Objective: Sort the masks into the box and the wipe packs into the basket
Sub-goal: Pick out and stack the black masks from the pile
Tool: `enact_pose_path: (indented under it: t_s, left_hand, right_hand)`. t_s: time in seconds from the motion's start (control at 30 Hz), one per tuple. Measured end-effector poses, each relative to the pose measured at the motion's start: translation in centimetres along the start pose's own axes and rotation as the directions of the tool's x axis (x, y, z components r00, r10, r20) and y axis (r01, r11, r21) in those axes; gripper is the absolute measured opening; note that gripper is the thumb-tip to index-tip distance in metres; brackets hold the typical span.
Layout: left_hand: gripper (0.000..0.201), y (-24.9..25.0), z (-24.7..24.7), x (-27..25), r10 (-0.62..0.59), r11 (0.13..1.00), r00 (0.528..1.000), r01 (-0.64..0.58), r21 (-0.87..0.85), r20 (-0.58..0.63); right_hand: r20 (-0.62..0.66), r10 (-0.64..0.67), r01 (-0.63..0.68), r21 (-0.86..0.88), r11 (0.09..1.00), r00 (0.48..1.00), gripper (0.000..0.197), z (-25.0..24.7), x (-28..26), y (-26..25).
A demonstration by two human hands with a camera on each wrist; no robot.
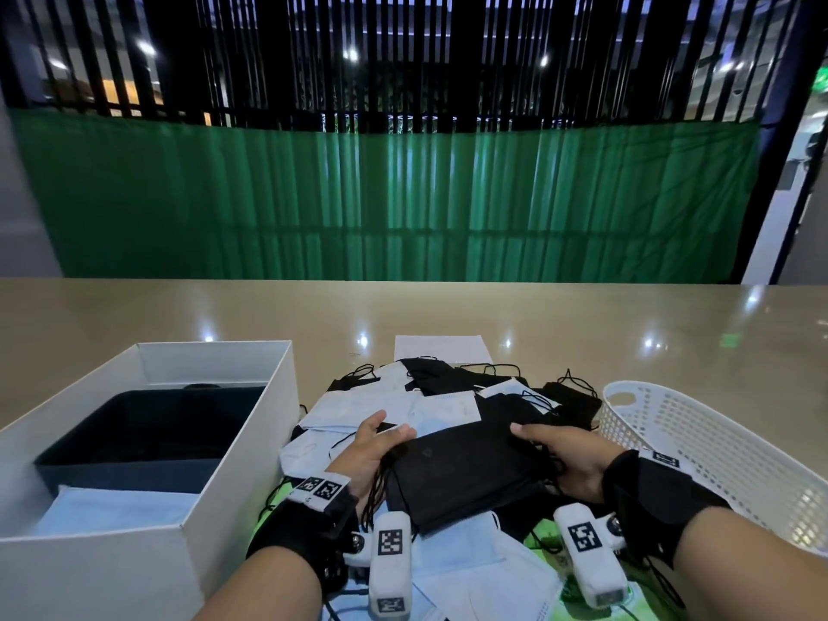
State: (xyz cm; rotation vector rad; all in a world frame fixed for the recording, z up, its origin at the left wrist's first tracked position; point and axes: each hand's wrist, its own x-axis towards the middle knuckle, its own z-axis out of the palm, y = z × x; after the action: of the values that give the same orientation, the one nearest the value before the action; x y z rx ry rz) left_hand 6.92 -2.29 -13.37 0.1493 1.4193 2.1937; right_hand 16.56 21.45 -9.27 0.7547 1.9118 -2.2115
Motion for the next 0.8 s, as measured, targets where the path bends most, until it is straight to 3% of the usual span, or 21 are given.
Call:
enact_pose_path:
  t_s: [0.13,0.27,0.4,0.67,0.8]
  left_hand:
    - [0.079,0.2,0.1,-0.2,-0.002,0.999,1.000,0.000,0.054,0.026]
    - [0.089,0.3,-0.1,-0.1,-0.011,1.000,1.000,0.010,0.029,0.026]
    - [0.053,0.1,0.2,-0.1,-0.032,0.997,0.999,0.034,-0.065,0.032]
    - [0.032,0.3,0.8,-0.6,-0.088,0.996,0.989,0.089,-0.006,0.118]
    - [0.015,0.7,1.6,-1.2,-0.068,0.992,0.998,0.066,0.105,0.015]
  right_hand:
    - [0.083,-0.003,0.011,-0.100,0.995,0.997,0.025,1.6,-0.3,-0.5]
    - [0.081,-0.101,0.115,-0.190,0.975,0.992,0.018,2.7,-0.2,-0.9]
    - [-0.019,-0.198,0.195,-0.103,0.975,0.980,0.021,1.7,0.1,-1.4]
    - [-0.028,-0.391,0.390,-0.024,0.921,0.920,0.017,1.3,-0.4,-1.4]
    - [-0.110,-0.438,0.439,-0.017,0.898,0.892,0.019,0.8,-0.4,-2.1]
